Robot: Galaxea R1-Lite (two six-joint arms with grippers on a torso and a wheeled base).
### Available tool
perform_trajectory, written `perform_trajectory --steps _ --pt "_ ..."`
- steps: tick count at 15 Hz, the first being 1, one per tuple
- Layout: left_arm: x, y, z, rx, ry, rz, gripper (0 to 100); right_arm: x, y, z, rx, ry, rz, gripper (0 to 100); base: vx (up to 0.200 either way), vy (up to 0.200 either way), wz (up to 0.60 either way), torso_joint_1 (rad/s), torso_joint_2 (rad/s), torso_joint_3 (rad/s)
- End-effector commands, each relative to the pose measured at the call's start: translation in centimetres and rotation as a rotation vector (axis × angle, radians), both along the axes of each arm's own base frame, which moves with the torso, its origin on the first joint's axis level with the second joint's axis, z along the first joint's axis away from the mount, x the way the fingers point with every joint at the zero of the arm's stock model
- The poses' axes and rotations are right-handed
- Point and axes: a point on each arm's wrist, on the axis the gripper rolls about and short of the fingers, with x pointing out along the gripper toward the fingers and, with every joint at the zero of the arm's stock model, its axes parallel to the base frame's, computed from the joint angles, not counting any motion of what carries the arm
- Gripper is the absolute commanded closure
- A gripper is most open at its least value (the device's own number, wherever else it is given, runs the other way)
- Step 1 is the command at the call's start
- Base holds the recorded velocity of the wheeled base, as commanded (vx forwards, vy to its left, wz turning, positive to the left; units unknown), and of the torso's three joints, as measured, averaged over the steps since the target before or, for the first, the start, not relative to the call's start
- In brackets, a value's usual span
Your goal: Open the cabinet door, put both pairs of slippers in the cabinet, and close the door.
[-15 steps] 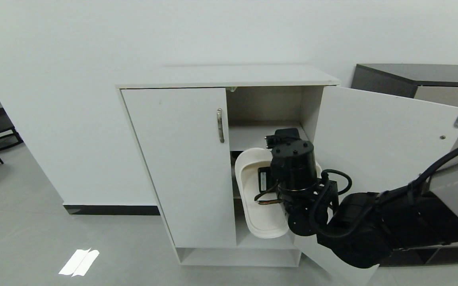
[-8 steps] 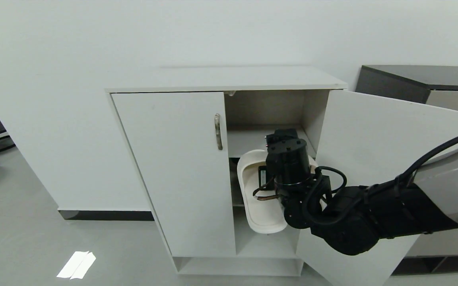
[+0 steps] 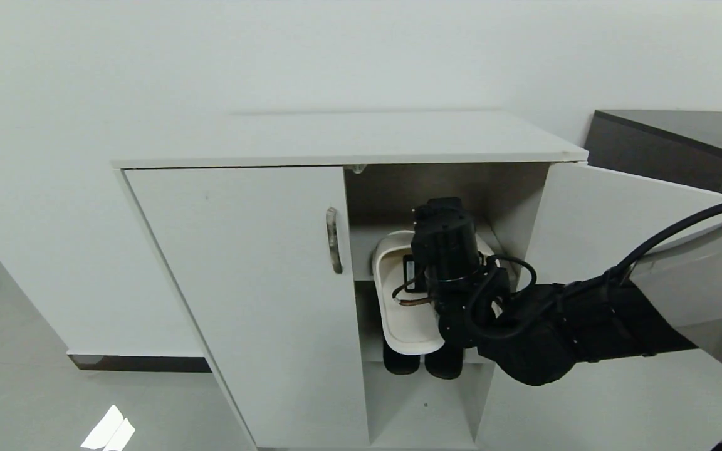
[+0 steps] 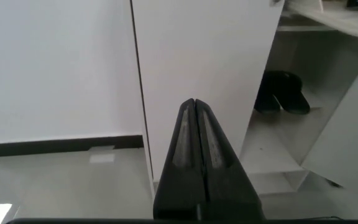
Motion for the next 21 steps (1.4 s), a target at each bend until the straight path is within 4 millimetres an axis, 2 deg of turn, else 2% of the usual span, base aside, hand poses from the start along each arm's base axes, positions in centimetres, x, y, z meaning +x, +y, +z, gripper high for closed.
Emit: perform_trajectory --steps 1,5,9,14,20,21 --pt "0.0 0.0 0.0 0.0 0.001 0.0 100 0.9 0.6 -1.0 -0.007 0.007 -0.006 100 0.2 0.0 0.0 0.002 0.01 0.007" --pt "0.0 0.0 0.0 -0.002 0.001 0.0 100 2.8 0.8 -1.0 0.009 -0.014 -0.033 100 0.2 0.0 0.0 0.002 0.0 0.002" --pt "0.0 0.0 0.0 -0.003 0.001 0.0 100 4.4 0.7 -1.1 0.011 -0.03 -0.055 100 0.0 0.0 0.0 0.0 0.0 0.0" --pt "0.0 0.0 0.0 -0.003 0.001 0.0 100 6.3 0.9 -2.5 0.004 -0.028 -0.075 100 0.0 0.0 0.0 0.0 0.0 0.0" --pt "0.0 0.0 0.0 -0.003 0.001 0.0 100 6.8 1.0 -2.9 0.004 -0.031 -0.081 100 0.0 0.0 0.0 0.0 0.0 0.0" --pt "0.0 0.0 0.0 -0.003 0.001 0.0 100 6.8 1.0 -2.9 0.006 -0.031 -0.082 0 0.0 0.0 0.0 0.0 0.0 0.0"
